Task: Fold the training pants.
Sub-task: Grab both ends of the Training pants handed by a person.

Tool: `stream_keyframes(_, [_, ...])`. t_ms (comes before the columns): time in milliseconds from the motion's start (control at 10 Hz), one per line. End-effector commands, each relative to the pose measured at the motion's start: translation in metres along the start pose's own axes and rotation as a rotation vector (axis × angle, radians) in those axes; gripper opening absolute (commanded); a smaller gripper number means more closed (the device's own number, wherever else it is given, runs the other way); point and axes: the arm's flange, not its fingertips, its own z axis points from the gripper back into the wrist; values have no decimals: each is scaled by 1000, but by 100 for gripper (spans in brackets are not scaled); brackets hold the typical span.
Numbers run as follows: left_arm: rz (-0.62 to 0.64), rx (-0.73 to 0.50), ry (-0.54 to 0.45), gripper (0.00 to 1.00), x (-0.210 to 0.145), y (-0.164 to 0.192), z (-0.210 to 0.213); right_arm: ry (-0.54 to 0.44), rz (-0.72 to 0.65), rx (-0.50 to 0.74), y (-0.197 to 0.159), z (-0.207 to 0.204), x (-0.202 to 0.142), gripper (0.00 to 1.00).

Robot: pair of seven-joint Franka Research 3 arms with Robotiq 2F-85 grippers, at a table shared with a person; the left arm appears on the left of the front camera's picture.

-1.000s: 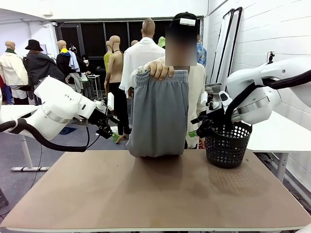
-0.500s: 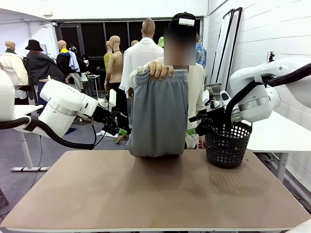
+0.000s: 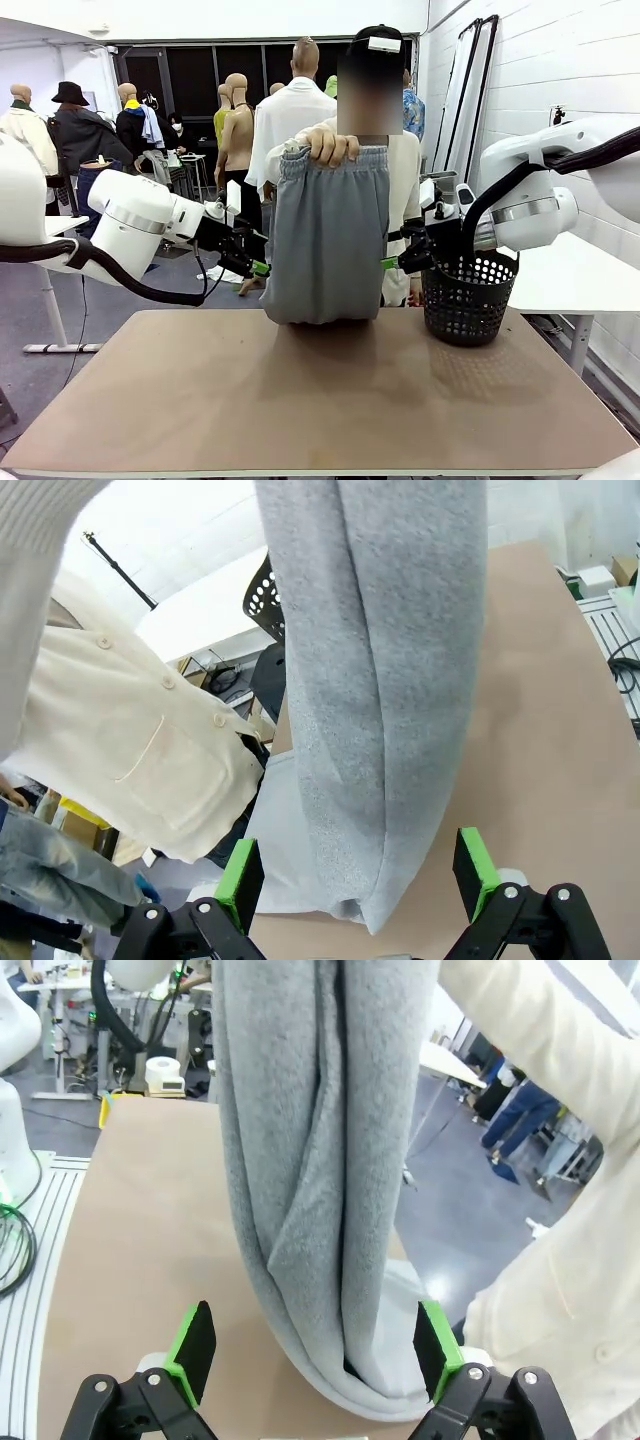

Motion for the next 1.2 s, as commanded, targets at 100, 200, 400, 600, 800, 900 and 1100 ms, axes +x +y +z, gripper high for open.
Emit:
stream_keyframes(100, [-2, -21, -86, 100, 7, 5, -3, -69, 36, 5, -5, -3, 2, 100])
stream_keyframes(200, [-10, -37, -102, 100, 12, 5, -3, -82, 38, 15, -6, -3, 5, 100])
stream_keyframes(400, [-16, -69, -137, 100, 22, 7, -2, -124, 42, 41, -9, -2, 11, 100])
stream_keyframes(600, [0, -85, -166, 100, 31, 5, 0, -154, 52, 56, -9, -1, 18, 100])
stream_keyframes(800, [18, -57, -180, 100, 38, 5, 1, -204, 56, 88, -10, -2, 26, 100])
stream_keyframes(900, [28, -39, -195, 100, 43, 6, 2, -228, 58, 110, -9, -3, 30, 100])
stream_keyframes(1100, [46, -13, -226, 100, 53, 5, 5, -238, 71, 109, -9, -4, 40, 100])
